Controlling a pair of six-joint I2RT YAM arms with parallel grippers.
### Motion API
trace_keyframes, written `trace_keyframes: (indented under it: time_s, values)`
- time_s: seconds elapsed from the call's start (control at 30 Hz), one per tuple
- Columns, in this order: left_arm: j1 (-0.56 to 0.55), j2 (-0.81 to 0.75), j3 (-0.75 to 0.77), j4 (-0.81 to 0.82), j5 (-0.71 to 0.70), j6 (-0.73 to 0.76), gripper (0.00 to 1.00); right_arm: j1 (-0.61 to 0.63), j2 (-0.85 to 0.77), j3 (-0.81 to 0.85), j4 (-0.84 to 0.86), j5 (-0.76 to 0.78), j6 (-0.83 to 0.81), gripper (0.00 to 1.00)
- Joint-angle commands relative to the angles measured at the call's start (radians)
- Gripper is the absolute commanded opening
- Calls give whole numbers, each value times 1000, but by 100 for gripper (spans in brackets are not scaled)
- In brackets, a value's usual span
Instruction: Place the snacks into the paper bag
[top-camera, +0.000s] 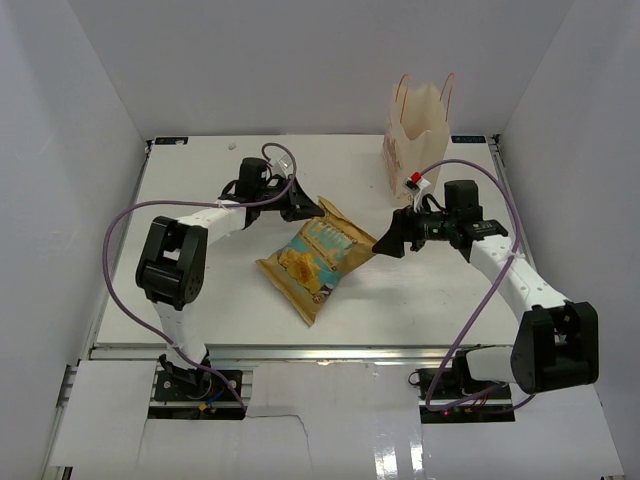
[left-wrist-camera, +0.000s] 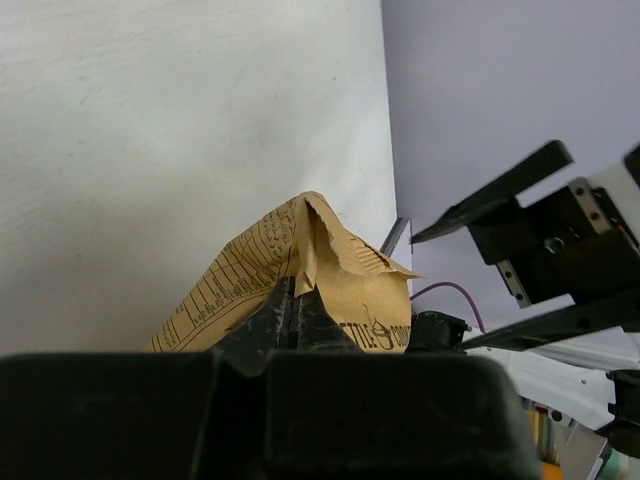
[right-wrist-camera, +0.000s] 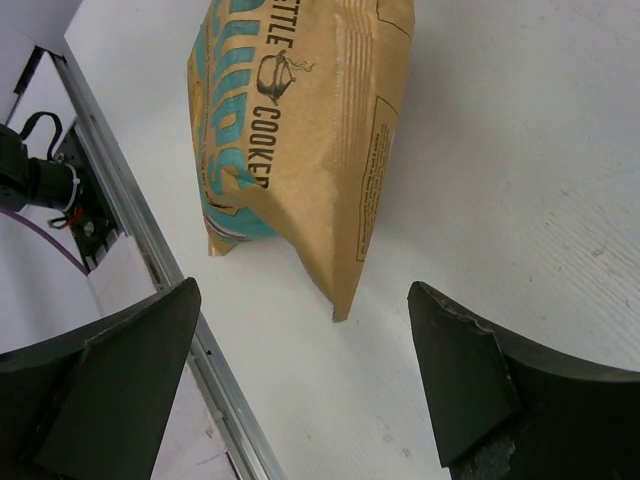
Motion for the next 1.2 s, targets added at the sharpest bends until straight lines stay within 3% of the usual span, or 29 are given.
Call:
trace_keyframes:
  time_s: [0.0,0.27,0.37,0.4,0.47,0.5,0.57,0.6,0.73,0.83,0.93,1.0,1.17]
  values:
    - [5,-93,-14,74,51,-14,0,6,41,5,91,-54,85,90]
    - [4,-123,-34,75,70,-17,0,77,146,8,181,-136,45,90]
    - [5,-130,-32,75,76,-21,0,115,189,23,204,-119,53,94]
    - [5,-133,-32,75,76,-22,0,132,200,40,198,-113,54,100]
    - [4,-143,-31,75,76,-24,0,143,231,57,186,-120,54,85]
    - [5,-150,-31,77,76,-27,0,143,237,75,177,-123,47,69]
    - [5,-157,-29,77,71,-30,3,144,243,89,158,-137,33,56]
    - [5,-166,-28,77,64,-33,8,144,239,92,141,-137,33,47]
    - [5,-192,3,77,48,-40,41,144,168,94,126,-133,-70,26]
    - [5,-215,52,78,39,-28,57,143,115,101,108,-152,-130,8]
    - [16,-254,121,68,-1,18,64,140,69,153,45,-183,-197,8]
    - [33,-286,165,5,-51,73,74,126,24,195,23,-188,-263,8]
    - [65,-470,190,-107,-321,261,98,60,-14,429,-23,-146,-337,8]
